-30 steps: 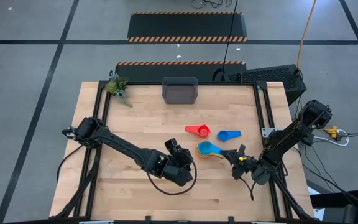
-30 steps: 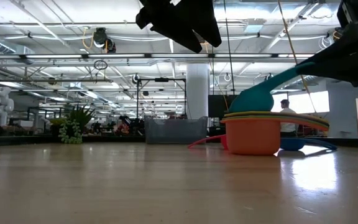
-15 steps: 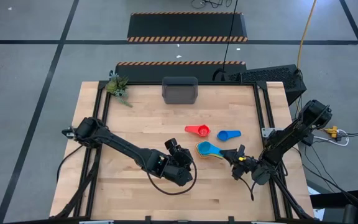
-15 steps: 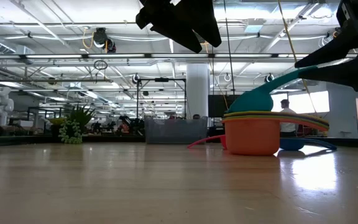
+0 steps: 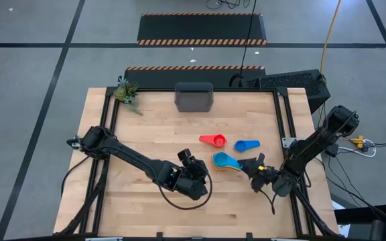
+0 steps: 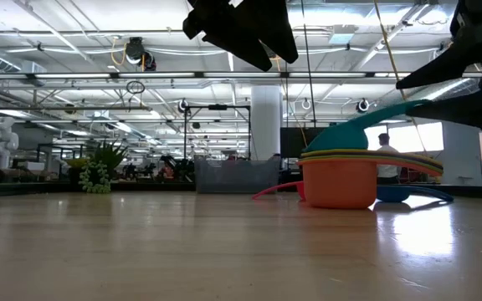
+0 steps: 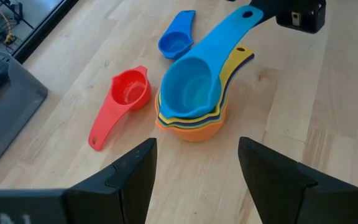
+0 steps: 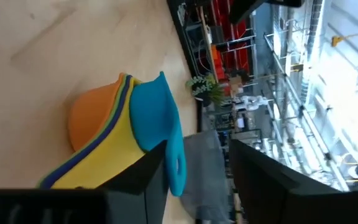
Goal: Nest measuring cups in basket
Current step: Stack the light blue measuring cup on top of the yellow measuring cup, then stack the red measuring cup on top of the light blue measuring cup
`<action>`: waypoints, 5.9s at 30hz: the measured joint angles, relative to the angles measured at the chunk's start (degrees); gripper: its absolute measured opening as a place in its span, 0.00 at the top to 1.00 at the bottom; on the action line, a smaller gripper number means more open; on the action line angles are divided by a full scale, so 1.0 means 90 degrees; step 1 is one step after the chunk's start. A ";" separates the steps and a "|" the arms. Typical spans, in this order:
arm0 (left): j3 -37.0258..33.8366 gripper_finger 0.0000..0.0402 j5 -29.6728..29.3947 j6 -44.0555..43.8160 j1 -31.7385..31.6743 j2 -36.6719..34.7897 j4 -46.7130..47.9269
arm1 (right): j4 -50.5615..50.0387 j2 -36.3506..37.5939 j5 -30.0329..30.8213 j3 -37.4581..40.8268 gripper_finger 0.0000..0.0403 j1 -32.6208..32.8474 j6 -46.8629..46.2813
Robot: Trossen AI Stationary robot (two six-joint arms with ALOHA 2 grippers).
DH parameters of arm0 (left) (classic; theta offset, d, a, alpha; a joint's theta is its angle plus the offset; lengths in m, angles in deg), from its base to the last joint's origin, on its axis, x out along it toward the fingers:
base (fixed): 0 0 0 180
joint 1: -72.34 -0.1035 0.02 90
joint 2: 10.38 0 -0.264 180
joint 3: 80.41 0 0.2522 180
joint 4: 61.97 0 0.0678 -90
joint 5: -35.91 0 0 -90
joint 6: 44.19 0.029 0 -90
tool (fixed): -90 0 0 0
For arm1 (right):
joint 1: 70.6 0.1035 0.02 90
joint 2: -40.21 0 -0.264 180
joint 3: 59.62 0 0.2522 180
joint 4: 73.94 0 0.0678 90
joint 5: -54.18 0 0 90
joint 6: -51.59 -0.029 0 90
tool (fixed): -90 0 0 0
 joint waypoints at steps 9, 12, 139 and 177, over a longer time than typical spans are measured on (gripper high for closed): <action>-0.0002 0.43 0.0001 0.0000 0.0000 0.0000 0.0000 | -0.0037 0.0771 -0.1136 0.0525 0.61 -0.0187 -0.0640; -0.0002 0.43 0.0001 0.0000 -0.0002 0.0000 0.0000 | -0.0344 0.0910 -0.1397 0.0563 0.61 -0.0268 -0.0878; -0.1919 0.43 0.0569 0.1219 -0.1000 0.0005 -0.2057 | -0.3011 0.3061 -0.3438 0.0563 0.89 -0.1575 -0.6191; -0.1894 0.43 -0.0291 0.3205 -0.2139 0.1412 -0.3451 | -0.2992 0.3575 -0.3935 0.0565 0.89 -0.1277 -0.6044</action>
